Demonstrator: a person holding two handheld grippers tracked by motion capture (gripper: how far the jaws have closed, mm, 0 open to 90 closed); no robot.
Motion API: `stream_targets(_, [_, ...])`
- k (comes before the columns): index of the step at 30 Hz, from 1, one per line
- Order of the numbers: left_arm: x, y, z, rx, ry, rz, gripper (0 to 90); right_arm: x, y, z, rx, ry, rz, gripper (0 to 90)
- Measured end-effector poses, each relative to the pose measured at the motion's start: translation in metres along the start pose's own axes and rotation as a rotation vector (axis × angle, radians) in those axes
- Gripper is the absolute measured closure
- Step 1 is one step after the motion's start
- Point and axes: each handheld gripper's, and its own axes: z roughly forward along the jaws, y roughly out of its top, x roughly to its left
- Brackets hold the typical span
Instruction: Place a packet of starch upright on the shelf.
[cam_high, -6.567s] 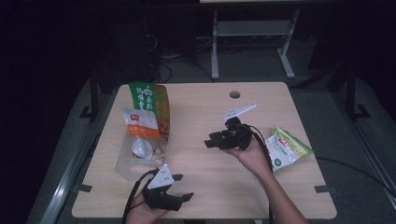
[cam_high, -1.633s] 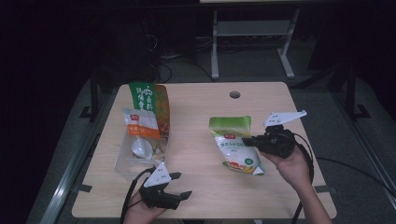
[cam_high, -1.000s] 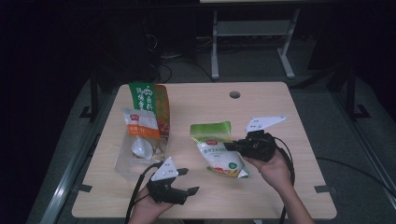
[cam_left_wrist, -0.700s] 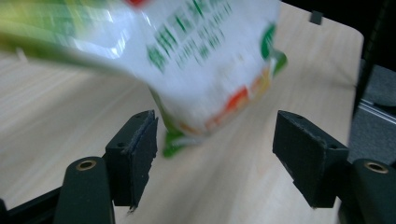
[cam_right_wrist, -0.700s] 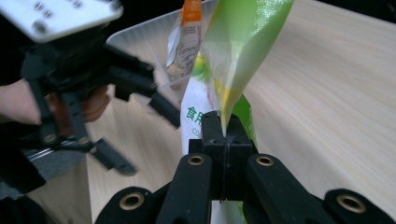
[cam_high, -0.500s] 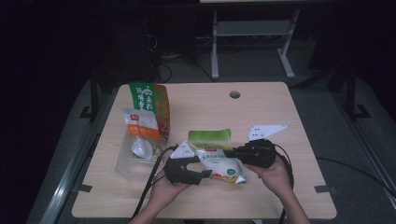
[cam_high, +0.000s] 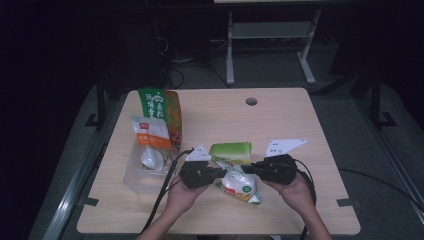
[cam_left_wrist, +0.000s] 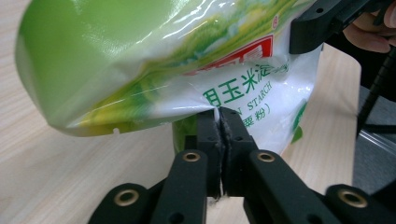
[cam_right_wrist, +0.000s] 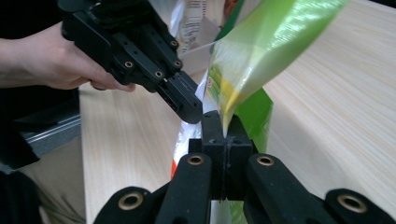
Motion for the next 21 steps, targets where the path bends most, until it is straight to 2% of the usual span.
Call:
stream_targets(7, [-0.002,-0.002,-0.008,-0.035,0.069,0.015,89.9,-0.005,0.002,0.004,-0.005,-0.046,0.011,89.7])
stream_targets(10, [-0.004,-0.004,-0.012,-0.039,0.089,0.030,89.8,-0.005,0.003,0.006,-0.004,-0.043,0.010,89.4])
stream_targets(12, [-0.004,-0.006,-0.013,-0.022,0.105,0.048,89.7,-0.005,0.002,0.010,0.017,-0.044,0.007,89.0])
stream_targets(14, [-0.004,-0.008,-0.014,-0.033,0.103,0.036,89.6,-0.004,0.002,0.012,0.011,-0.036,0.009,88.2])
stream_targets(17, [-0.006,-0.010,-0.015,-0.042,0.101,0.031,89.4,-0.004,0.002,0.011,0.017,-0.030,0.020,81.9])
stream_targets(19, [-0.006,-0.010,-0.016,-0.042,0.098,0.034,89.1,-0.004,0.002,0.013,0.032,-0.020,0.024,71.3])
stream_targets(21, [-0.006,-0.011,-0.016,-0.041,0.096,0.035,88.9,-0.006,0.002,0.017,0.048,0.014,0.049,65.8])
